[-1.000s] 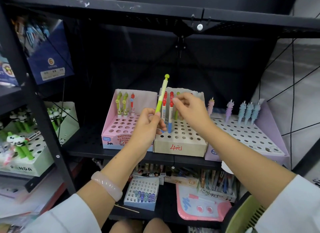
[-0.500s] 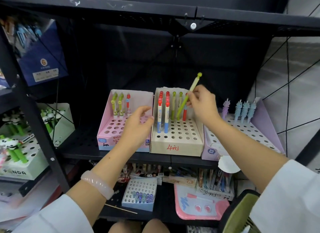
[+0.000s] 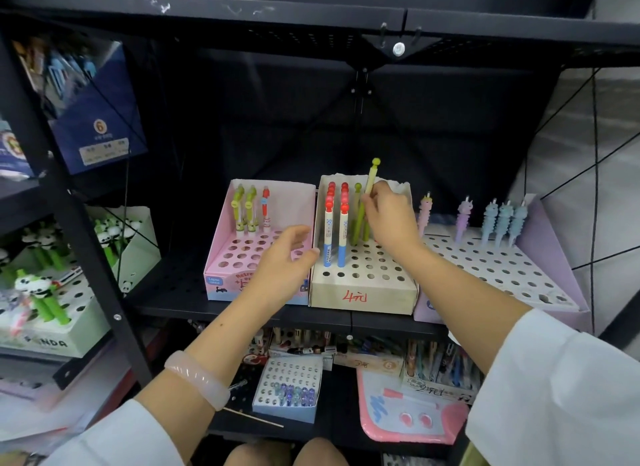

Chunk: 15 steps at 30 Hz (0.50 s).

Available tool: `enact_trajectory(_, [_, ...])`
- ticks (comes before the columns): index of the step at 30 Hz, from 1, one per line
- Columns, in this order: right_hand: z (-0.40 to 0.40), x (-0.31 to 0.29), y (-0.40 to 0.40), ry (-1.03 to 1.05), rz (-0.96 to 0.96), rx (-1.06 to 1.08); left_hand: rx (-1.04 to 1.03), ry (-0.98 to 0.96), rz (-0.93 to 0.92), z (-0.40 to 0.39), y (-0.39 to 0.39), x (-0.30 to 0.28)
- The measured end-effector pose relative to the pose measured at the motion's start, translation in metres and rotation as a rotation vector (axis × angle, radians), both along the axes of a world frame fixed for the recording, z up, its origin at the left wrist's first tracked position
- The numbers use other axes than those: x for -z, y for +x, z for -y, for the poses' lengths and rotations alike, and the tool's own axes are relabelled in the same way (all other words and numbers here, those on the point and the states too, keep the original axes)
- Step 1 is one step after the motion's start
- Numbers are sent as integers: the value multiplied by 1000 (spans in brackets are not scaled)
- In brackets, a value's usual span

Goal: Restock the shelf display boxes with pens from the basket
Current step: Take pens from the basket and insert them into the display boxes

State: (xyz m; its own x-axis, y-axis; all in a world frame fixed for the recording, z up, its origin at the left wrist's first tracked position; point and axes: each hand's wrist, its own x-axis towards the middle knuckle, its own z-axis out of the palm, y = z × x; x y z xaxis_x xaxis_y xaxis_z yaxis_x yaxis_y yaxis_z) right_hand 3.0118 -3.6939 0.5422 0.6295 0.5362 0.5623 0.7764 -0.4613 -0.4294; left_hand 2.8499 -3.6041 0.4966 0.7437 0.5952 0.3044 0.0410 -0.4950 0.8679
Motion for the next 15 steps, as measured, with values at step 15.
enact_trajectory(15, [52, 7, -14, -184, -228, -179, 68, -50, 46, 35, -16, -5])
